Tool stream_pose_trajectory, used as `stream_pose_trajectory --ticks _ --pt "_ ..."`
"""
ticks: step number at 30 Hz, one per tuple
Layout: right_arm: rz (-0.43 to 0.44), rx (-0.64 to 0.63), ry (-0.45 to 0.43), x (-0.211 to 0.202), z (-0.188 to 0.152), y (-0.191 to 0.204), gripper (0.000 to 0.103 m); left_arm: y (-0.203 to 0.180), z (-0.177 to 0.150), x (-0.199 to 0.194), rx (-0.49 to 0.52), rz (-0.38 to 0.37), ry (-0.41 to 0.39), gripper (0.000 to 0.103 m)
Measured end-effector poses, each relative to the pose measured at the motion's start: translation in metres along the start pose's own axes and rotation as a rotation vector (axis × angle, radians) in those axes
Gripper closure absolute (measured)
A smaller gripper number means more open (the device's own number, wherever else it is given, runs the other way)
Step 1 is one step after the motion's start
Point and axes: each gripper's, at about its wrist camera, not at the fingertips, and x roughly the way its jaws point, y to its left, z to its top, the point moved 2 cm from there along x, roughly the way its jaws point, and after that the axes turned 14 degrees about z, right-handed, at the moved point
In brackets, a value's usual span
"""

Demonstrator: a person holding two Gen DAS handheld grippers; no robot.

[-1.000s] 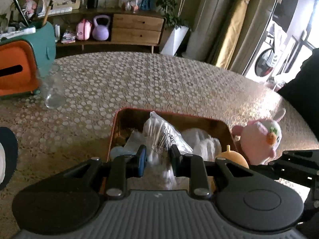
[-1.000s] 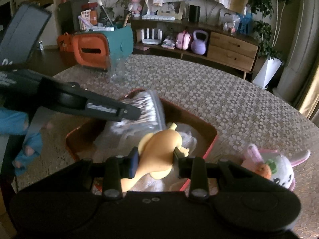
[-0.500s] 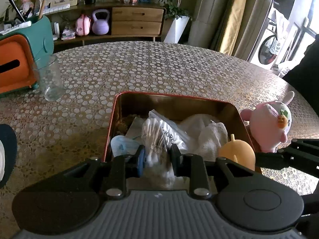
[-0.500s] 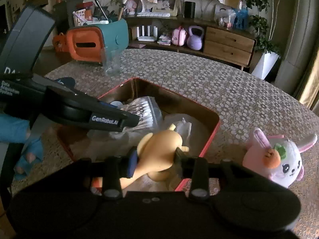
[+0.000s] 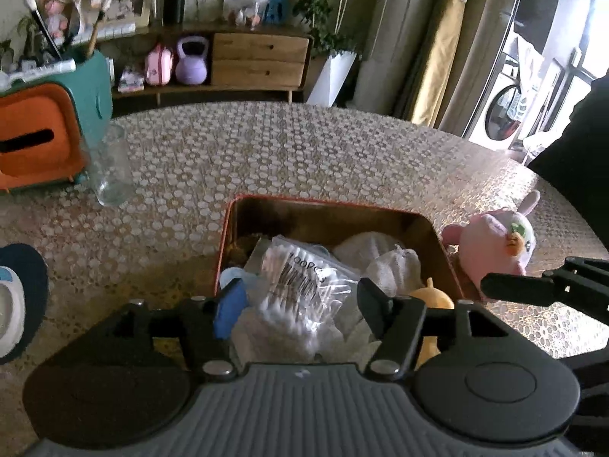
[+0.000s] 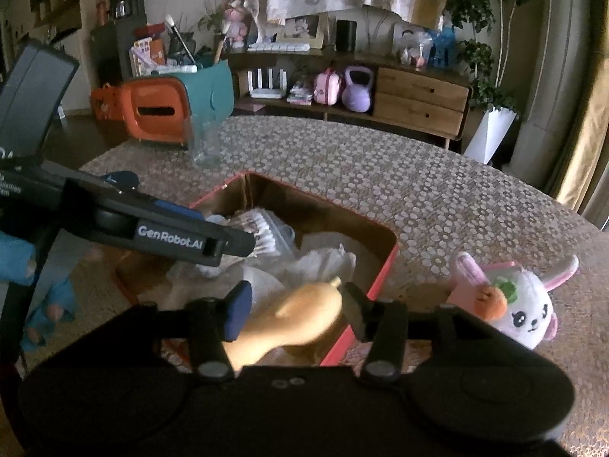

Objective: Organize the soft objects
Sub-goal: 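Lower both grippers into the tin and open them to release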

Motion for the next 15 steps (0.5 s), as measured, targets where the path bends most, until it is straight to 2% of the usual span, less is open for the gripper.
stream_pose_trajectory --ticks 15 --pt "0.019 0.04 -0.118 -0.066 -0.007 0.017 0.045 0.006 -0.011 -0.076 0.013 -0.013 -0.104 0.039"
